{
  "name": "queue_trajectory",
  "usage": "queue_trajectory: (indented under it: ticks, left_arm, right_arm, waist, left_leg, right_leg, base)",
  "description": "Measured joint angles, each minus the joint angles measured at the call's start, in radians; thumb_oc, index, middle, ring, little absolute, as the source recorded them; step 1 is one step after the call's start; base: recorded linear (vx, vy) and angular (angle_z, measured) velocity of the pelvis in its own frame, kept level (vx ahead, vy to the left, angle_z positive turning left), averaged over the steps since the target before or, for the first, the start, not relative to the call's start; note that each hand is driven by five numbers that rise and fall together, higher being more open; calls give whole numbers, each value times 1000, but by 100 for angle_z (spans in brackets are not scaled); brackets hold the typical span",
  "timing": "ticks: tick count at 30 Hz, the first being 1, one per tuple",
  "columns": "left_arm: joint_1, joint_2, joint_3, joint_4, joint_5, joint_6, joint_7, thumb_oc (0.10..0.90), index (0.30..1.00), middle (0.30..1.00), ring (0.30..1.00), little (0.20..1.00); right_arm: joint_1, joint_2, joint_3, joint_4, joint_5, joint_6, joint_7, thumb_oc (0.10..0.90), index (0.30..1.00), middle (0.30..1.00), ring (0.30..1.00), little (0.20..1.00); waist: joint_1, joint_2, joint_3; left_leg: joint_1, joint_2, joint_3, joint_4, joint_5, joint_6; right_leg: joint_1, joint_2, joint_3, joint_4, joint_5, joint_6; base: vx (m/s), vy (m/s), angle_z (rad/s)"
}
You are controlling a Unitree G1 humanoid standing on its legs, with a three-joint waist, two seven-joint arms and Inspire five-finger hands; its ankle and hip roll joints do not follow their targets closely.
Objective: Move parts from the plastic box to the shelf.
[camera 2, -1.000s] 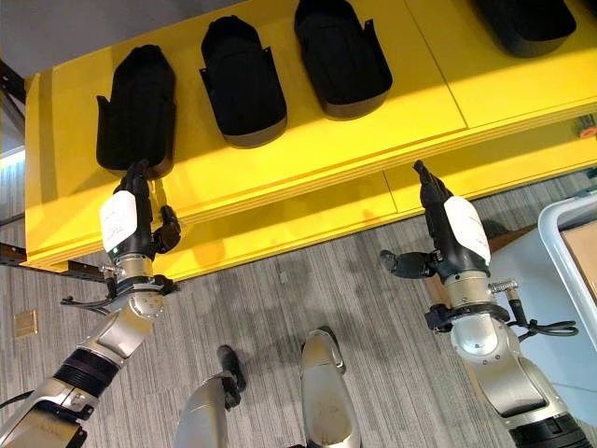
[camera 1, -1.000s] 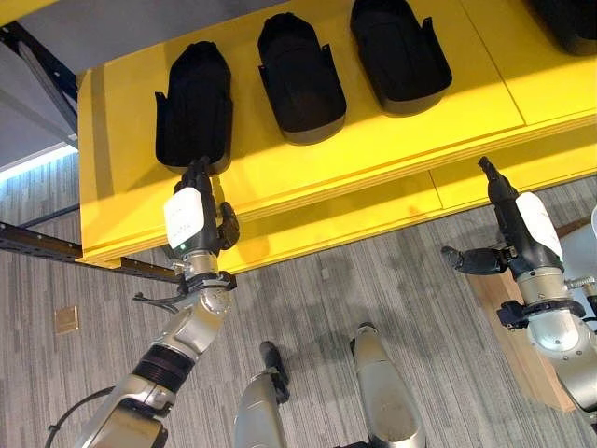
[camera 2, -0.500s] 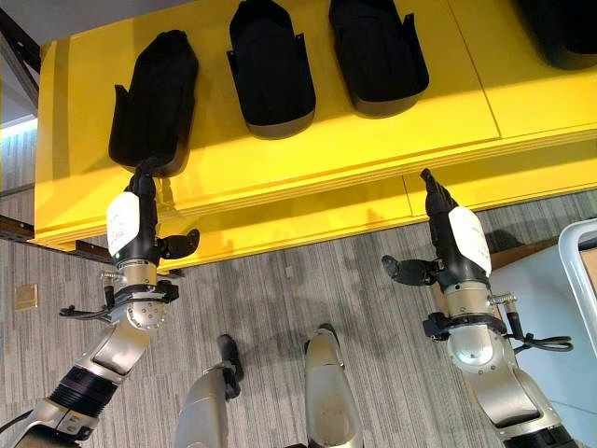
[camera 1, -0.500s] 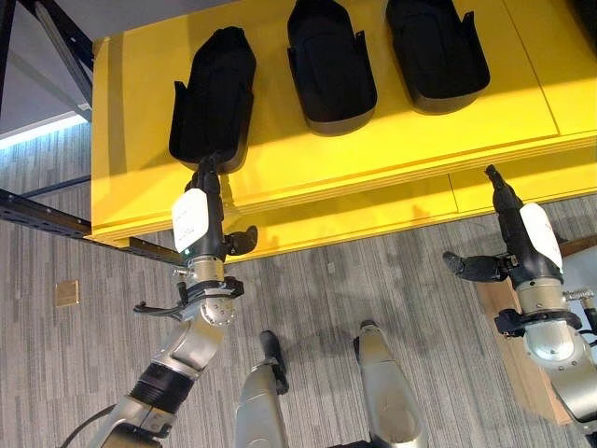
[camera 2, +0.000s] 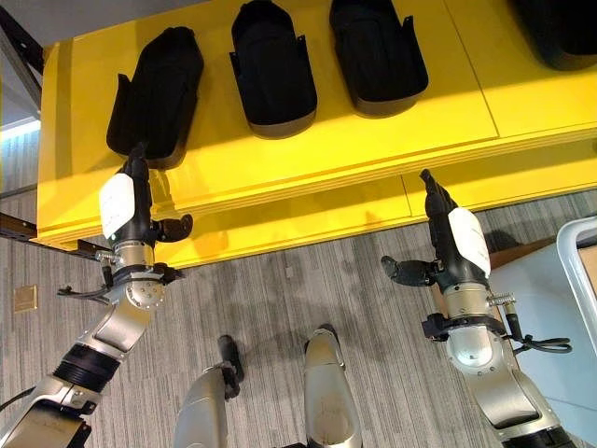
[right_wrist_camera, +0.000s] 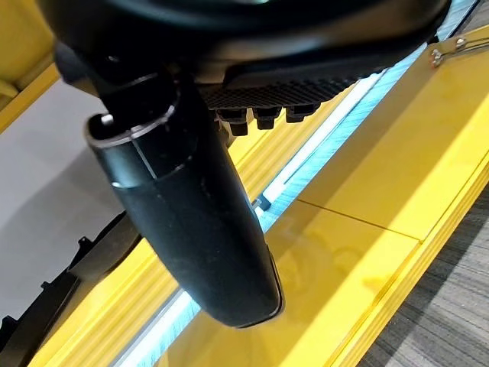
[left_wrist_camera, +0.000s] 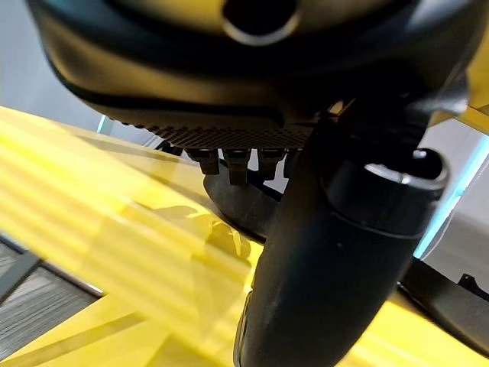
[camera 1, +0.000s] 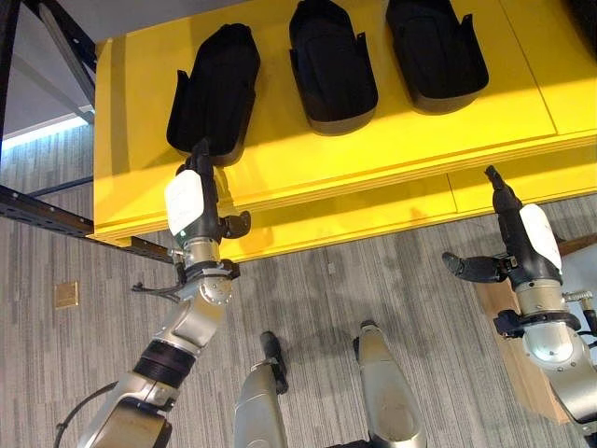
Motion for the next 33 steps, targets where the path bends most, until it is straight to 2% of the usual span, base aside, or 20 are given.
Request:
queue_trajectory:
  ticks: [5, 13, 28, 33]
  left_arm:
    - [-49, 28, -42, 66, 0, 19, -41, 900, 1000, 1000, 1000, 1000]
    - [-62, 32, -48, 92, -7, 34, -45, 900, 1000, 1000, 1000, 1000]
    - [-39, 27, -44, 57, -48, 35, -15, 900, 1000, 1000, 1000, 1000]
    - [-26, -29, -25, -12, -137, 13, 1, 900, 1000, 1000, 1000, 1000]
  right_arm:
    - [-25, 0, -1, 0, 0, -2, 21, 900, 1000, 1000, 1000, 1000]
    - [-36, -1, -1, 0, 0, -3, 55, 900, 1000, 1000, 1000, 1000]
    - [-33, -2, -1, 0, -1, -2, 65, 900, 1000, 1000, 1000, 1000]
    - [-20, 1, -1, 0, -2, 0, 57, 900, 1000, 1000, 1000, 1000]
  waist:
    - [-15, -1, 0]
    - [-33, -1, -1]
    - [-28, -2, -1]
    - [-10, -6, -1]
  left_leg:
    - [3, 0, 15, 13, -9, -2]
    - [8, 0, 30, 19, -14, -4]
    - [4, 0, 37, 22, -17, -3]
    - [1, 0, 29, 25, -16, 3]
  right_leg:
    - [-2, 0, 17, 3, 2, 4]
    - [-2, 0, 33, 3, 7, 11]
    - [-10, 1, 40, 5, 7, 12]
    - [-7, 1, 35, 3, 8, 13]
  base:
    - [29, 54, -8]
    - [13, 17, -4]
    - [-10, -19, -1]
    - [-8, -25, 2]
